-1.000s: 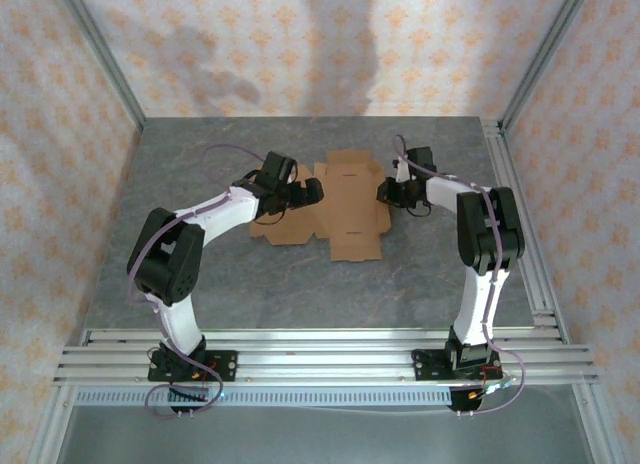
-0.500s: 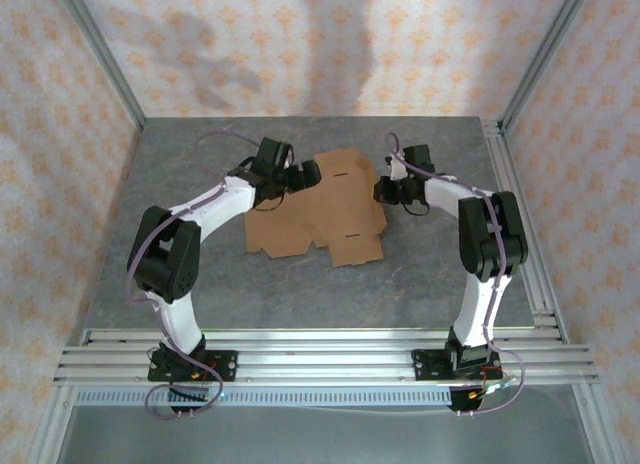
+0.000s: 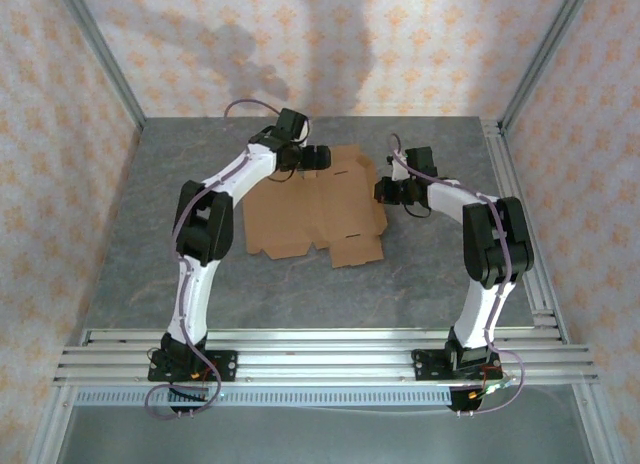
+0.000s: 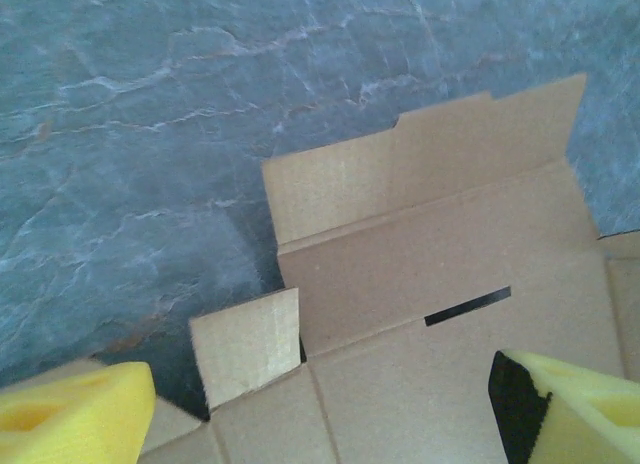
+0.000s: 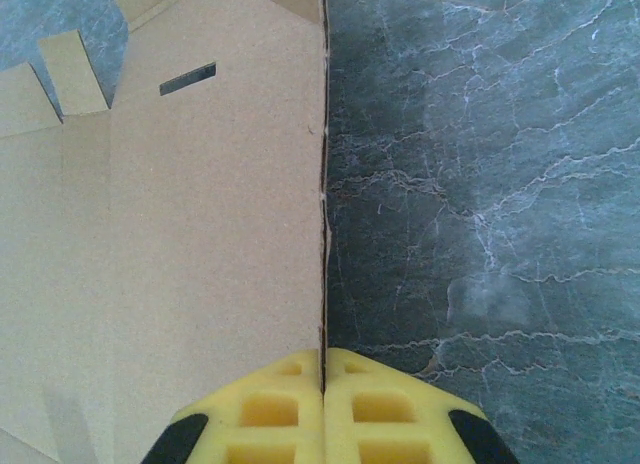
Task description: Fold the paper box
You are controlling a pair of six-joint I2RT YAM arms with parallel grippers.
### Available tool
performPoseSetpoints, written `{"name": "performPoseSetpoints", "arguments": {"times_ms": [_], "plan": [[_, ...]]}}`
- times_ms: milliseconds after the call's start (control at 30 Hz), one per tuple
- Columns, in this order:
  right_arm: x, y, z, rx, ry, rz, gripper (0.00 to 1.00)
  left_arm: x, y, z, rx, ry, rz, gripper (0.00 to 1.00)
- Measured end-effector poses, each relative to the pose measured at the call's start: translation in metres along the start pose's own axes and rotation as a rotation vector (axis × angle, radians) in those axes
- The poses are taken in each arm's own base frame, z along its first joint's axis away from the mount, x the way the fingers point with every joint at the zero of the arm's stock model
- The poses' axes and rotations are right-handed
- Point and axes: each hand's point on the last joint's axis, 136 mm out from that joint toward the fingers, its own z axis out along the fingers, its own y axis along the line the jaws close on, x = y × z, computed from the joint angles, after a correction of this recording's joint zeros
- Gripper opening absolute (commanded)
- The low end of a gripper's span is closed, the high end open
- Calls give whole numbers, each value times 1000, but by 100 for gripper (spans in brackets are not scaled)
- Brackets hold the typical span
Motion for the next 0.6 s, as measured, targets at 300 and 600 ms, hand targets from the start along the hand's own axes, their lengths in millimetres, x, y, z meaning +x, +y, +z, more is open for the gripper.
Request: {"name": "performPoseSetpoints", "arguments": {"times_ms": [300, 600], "plan": [[0, 1, -1, -4, 0, -3, 0, 5, -8, 26, 90, 108, 127, 87], [2, 1, -2, -1, 9, 2, 0, 20, -5, 28, 97, 163, 151, 97]]}}
